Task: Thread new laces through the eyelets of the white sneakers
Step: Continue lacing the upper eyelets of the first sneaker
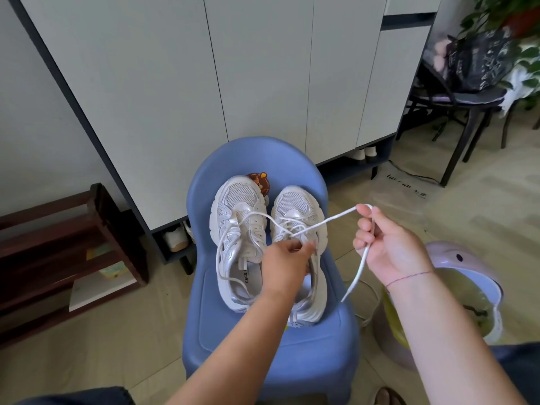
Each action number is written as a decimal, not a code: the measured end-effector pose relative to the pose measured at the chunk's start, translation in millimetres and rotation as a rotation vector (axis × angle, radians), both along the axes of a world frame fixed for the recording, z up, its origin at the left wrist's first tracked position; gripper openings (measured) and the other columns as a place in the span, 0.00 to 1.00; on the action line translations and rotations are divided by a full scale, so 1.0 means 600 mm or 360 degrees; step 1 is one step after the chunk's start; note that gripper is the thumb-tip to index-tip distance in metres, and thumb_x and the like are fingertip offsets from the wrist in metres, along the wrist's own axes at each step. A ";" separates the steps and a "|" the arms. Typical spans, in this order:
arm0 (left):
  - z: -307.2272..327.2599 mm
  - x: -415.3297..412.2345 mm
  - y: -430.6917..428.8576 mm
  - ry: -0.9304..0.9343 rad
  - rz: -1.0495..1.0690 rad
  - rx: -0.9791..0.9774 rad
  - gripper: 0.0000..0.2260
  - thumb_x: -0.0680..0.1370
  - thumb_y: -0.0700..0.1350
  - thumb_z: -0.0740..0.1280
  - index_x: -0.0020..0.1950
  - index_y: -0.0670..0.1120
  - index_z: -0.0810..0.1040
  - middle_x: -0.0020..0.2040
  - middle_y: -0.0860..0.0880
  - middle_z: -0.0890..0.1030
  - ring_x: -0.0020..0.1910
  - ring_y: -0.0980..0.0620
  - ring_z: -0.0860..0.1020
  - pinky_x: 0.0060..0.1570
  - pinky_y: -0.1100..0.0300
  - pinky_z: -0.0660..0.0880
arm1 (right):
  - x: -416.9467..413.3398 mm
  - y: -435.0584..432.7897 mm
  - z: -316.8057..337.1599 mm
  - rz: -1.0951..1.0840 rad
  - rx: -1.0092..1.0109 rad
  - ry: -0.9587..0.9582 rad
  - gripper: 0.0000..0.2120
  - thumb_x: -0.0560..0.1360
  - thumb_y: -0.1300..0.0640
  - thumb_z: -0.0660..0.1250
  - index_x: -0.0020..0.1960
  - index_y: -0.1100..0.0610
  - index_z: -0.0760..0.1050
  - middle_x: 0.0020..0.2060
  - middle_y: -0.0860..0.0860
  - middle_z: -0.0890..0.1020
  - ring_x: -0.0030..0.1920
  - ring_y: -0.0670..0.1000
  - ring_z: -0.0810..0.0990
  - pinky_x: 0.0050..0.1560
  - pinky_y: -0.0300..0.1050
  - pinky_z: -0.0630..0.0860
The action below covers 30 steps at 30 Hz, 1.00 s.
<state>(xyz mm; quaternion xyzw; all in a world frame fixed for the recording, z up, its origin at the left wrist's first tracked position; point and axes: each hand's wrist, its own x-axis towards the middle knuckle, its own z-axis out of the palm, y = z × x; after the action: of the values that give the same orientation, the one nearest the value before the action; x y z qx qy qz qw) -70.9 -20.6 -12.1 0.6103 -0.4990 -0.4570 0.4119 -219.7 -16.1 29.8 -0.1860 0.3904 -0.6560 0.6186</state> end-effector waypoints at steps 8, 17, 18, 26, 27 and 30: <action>0.007 0.003 0.050 -0.0130 0.0131 -0.0374 0.04 0.80 0.45 0.64 0.50 0.54 0.77 0.42 0.57 0.81 0.41 0.63 0.78 0.43 0.72 0.72 | -0.014 -0.010 -0.023 -0.0137 0.0029 -0.0604 0.14 0.82 0.54 0.54 0.40 0.55 0.72 0.27 0.47 0.71 0.23 0.43 0.67 0.27 0.34 0.68; 0.017 0.007 0.080 0.0272 -0.0357 -0.0112 0.07 0.75 0.37 0.71 0.41 0.49 0.83 0.33 0.50 0.81 0.33 0.56 0.75 0.37 0.67 0.72 | 0.012 -0.020 -0.024 -0.0071 0.0085 -0.0630 0.14 0.81 0.56 0.55 0.40 0.57 0.73 0.28 0.48 0.73 0.25 0.43 0.70 0.27 0.33 0.70; 0.015 0.008 0.077 0.0273 -0.0314 -0.0104 0.07 0.75 0.37 0.70 0.41 0.48 0.83 0.33 0.49 0.80 0.33 0.54 0.74 0.37 0.65 0.72 | 0.013 -0.016 -0.027 -0.0066 0.0136 -0.0487 0.13 0.81 0.56 0.56 0.42 0.58 0.74 0.30 0.50 0.74 0.28 0.44 0.73 0.29 0.35 0.72; 0.006 0.014 0.045 -0.0397 -0.0079 -0.0376 0.03 0.74 0.46 0.72 0.41 0.49 0.83 0.33 0.51 0.83 0.33 0.55 0.79 0.38 0.62 0.74 | 0.047 0.043 -0.056 0.0458 0.0206 0.0586 0.07 0.76 0.59 0.66 0.41 0.62 0.77 0.28 0.51 0.76 0.28 0.46 0.71 0.29 0.35 0.68; 0.004 0.014 0.044 -0.0451 -0.0099 -0.0394 0.03 0.74 0.47 0.72 0.42 0.50 0.83 0.35 0.52 0.83 0.34 0.57 0.79 0.38 0.63 0.74 | 0.050 0.045 -0.057 0.0464 0.0190 0.0579 0.06 0.75 0.61 0.66 0.40 0.63 0.76 0.27 0.51 0.75 0.27 0.45 0.71 0.28 0.34 0.69; -0.004 0.019 0.039 -0.0393 -0.0171 -0.0388 0.03 0.75 0.46 0.71 0.44 0.48 0.84 0.35 0.52 0.83 0.35 0.58 0.79 0.38 0.64 0.74 | 0.054 0.044 -0.064 0.0394 0.0169 0.0662 0.06 0.74 0.65 0.67 0.38 0.63 0.76 0.27 0.52 0.75 0.26 0.45 0.71 0.27 0.33 0.69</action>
<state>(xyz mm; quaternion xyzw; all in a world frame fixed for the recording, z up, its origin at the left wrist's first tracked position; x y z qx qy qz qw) -59.6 2.7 -14.2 0.5797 -0.6294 -0.3360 0.3935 -187.3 10.0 -8.8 -0.3307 0.5174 -0.5014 0.6095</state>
